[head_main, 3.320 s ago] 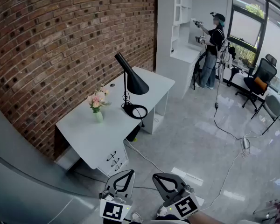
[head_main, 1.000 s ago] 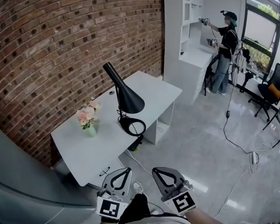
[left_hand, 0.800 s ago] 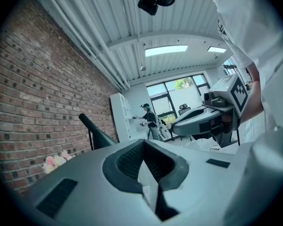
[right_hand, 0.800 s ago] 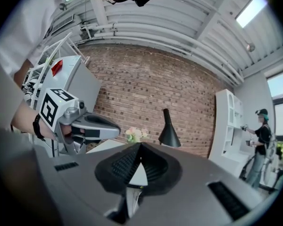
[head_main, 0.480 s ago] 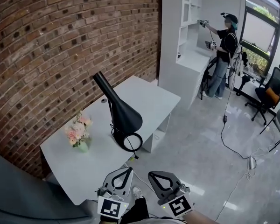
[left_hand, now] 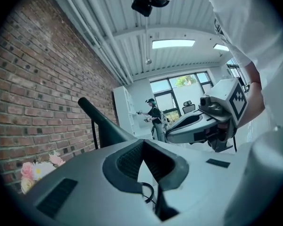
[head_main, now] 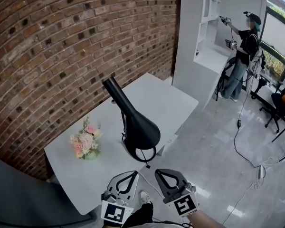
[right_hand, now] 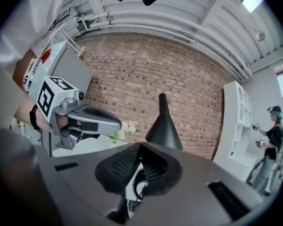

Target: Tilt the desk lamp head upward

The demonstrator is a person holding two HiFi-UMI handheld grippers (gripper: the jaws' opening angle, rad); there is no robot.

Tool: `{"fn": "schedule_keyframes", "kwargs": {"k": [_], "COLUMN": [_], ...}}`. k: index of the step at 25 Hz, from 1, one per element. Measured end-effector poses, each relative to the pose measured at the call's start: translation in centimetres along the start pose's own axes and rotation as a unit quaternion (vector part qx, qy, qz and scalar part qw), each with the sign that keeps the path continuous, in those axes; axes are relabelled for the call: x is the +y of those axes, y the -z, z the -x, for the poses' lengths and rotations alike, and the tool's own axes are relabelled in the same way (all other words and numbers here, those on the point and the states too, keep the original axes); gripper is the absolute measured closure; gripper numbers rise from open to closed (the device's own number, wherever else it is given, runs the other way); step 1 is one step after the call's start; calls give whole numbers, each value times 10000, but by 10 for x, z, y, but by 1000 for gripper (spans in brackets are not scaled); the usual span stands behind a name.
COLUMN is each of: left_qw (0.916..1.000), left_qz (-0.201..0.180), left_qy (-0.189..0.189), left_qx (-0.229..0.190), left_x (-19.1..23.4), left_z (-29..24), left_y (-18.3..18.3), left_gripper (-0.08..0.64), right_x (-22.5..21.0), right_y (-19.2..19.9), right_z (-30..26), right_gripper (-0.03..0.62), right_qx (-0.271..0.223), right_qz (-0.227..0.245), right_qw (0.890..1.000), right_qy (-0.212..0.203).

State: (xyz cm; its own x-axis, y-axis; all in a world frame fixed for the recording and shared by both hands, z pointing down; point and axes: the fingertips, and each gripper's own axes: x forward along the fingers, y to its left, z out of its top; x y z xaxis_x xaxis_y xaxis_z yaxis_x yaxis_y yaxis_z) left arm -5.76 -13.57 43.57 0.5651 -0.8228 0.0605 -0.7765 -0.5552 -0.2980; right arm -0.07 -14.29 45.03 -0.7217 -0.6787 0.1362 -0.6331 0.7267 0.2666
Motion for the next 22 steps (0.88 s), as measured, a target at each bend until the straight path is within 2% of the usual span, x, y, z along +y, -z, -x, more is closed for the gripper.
{"fn": "schedule_keyframes", "kwargs": {"k": [5,12,22], "left_qw": [9998,9999,9994], "left_qz": [72,137,262], "left_qy": [46,20,-14], "left_qx": [155,71,220], "left_x": [12,27,42], "left_z": [-13,-29,-46], "left_y": [18,31,51], "left_gripper": [552,552,552], "right_x": [-15,-32,-44], "right_y": [18,32,56], "right_z": [-28,-60,-90], "right_gripper": [575,575,575], "right_qx": [99,127,180], "right_qz": [98,189,-83], "right_qw": [9999,9997,9997], "right_qy": [41,131,137]}}
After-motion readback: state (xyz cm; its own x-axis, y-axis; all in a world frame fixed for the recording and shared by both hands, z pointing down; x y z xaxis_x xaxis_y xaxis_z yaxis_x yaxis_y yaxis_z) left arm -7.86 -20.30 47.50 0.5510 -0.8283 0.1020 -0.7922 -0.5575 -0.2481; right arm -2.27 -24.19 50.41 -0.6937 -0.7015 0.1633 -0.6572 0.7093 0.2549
